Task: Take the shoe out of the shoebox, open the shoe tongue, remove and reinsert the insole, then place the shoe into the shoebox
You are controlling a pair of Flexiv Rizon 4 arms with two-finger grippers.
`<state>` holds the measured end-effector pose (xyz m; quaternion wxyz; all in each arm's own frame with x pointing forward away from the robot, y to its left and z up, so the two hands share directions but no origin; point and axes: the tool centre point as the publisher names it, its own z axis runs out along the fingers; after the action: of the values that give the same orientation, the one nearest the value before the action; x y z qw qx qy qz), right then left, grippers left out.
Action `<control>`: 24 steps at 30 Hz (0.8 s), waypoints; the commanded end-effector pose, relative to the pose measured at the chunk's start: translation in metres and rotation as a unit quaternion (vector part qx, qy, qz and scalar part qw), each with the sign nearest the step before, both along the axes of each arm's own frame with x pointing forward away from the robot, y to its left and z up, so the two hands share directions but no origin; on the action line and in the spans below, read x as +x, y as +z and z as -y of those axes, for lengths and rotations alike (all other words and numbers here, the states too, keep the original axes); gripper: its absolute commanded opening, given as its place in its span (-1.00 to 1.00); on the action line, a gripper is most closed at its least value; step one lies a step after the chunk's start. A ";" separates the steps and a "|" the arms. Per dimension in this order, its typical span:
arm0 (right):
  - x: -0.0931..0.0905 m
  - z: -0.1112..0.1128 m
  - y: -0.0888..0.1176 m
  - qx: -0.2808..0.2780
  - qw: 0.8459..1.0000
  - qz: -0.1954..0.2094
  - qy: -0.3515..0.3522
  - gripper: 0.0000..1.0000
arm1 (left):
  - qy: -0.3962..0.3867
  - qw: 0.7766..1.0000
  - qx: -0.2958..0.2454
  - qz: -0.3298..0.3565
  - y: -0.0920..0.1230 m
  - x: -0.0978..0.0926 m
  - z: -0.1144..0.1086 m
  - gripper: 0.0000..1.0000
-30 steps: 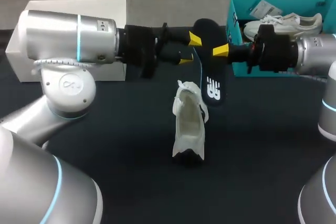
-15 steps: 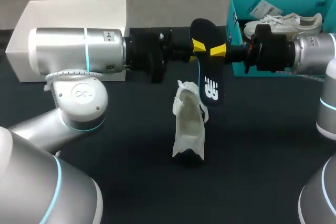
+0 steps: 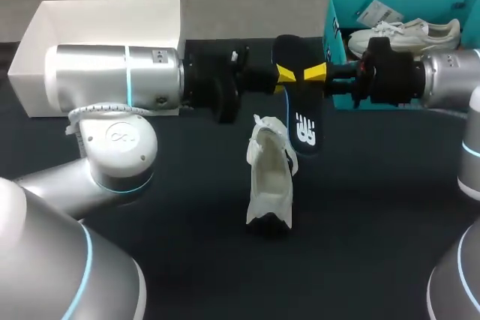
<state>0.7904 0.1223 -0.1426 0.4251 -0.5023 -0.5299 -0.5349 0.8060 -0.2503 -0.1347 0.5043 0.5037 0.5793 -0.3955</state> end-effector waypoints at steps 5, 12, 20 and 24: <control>-0.041 0.057 0.009 -0.052 0.997 -0.026 -0.048 1.00 | -0.004 0.998 -0.001 -0.067 0.007 -0.001 -0.013 -1.00; -0.068 0.093 0.017 -0.106 0.991 -0.036 -0.068 1.00 | -0.010 0.990 -0.016 -0.137 0.012 -0.011 -0.023 -1.00; -0.086 0.114 0.020 -0.157 0.982 -0.062 -0.080 1.00 | -0.020 0.990 -0.024 -0.139 0.023 -0.017 -0.026 -1.00; -0.086 0.114 0.020 -0.157 0.982 -0.062 -0.080 1.00 | -0.022 0.989 -0.030 -0.145 0.032 -0.023 -0.027 -1.00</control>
<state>0.7173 0.0150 -0.1286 0.3402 -0.6274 -0.5376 -0.4490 0.7876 -0.2269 -0.1062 0.4218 0.4380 0.6222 -0.4930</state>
